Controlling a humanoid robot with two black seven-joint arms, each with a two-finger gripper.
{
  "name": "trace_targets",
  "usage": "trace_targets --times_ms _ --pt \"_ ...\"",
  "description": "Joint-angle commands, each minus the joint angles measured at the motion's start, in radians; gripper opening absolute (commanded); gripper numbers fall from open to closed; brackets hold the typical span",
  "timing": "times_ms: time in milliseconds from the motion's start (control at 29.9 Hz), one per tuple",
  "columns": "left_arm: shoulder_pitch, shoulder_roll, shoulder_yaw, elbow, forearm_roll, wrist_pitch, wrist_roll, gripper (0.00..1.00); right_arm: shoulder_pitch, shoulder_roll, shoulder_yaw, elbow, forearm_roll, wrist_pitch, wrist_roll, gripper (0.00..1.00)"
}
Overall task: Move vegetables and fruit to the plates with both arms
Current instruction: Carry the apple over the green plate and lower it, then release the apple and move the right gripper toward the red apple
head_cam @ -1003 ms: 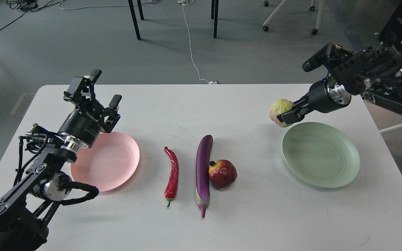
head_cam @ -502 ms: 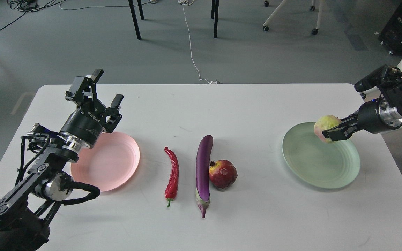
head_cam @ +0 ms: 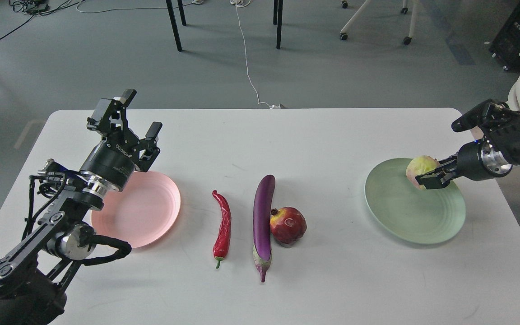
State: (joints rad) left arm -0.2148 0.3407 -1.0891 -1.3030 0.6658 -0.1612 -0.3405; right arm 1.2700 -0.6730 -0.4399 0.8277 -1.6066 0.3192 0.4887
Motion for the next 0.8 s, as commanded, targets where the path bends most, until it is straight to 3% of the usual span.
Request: trace_targets --times_ms 0,134,435,568,769 --pt "0.000 0.004 -0.002 -0.001 0.000 0.000 0.000 0.99 -0.004 0.000 0.006 0.001 0.005 -0.012 0.000 0.91" --pt "0.000 0.004 -0.003 -0.001 0.000 0.000 0.000 0.99 0.011 -0.004 0.026 0.017 0.014 -0.014 0.000 0.96" --pt "0.000 0.003 -0.005 -0.001 0.000 0.000 0.000 0.99 0.176 -0.017 0.113 0.208 0.049 -0.006 0.000 0.97" --pt "0.000 0.001 -0.005 -0.001 0.000 0.002 0.000 0.99 0.221 0.052 0.106 0.298 0.126 0.000 0.000 0.97" --pt "0.000 0.006 -0.006 -0.001 0.000 0.002 0.000 0.99 0.215 0.211 0.075 0.317 0.129 0.001 0.000 0.97"
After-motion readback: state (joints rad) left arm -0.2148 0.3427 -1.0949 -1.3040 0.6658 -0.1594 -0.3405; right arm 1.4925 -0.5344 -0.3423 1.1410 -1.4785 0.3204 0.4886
